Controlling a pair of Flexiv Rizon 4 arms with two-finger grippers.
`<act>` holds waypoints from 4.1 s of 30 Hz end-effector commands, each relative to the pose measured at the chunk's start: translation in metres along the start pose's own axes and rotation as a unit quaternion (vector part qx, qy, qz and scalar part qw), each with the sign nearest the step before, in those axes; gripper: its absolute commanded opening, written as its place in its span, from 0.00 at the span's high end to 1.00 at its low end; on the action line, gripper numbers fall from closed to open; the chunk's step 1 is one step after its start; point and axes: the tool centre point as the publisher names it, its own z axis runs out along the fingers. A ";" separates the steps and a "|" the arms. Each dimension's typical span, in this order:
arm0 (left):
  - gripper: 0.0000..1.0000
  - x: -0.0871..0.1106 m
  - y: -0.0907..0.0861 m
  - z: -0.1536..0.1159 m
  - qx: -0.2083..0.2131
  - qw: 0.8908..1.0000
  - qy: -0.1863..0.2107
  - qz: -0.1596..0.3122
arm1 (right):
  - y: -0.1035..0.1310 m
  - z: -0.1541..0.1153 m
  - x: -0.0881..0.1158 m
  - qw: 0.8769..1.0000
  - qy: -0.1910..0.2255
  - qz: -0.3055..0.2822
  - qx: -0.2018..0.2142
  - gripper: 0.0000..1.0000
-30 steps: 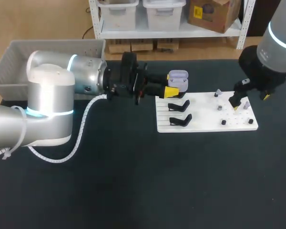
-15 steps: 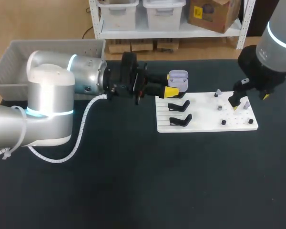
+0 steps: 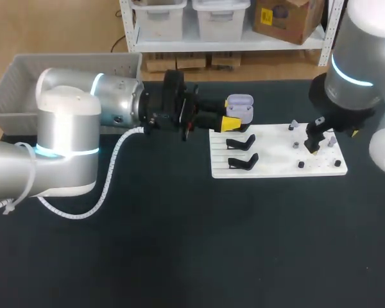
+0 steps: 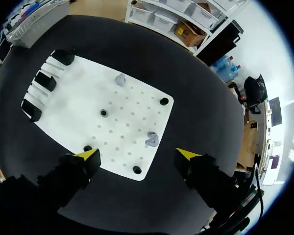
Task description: Pick up each earbud case from the left stands, insert the matching earbuds, close the lid, and place the case in the box.
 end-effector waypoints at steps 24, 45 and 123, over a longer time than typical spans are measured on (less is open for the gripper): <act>1.00 0.001 -0.001 0.000 -0.002 1.000 -0.001 0.001 | -0.015 0.022 -0.004 0.998 0.025 -0.019 0.050 0.55; 1.00 0.001 -0.001 0.000 -0.002 1.000 -0.001 0.001 | -0.018 0.032 -0.010 0.997 0.024 -0.014 0.074 0.64; 1.00 0.013 -0.010 0.014 0.028 0.999 0.001 0.045 | 0.079 -0.162 0.003 0.962 0.074 0.264 -0.011 1.00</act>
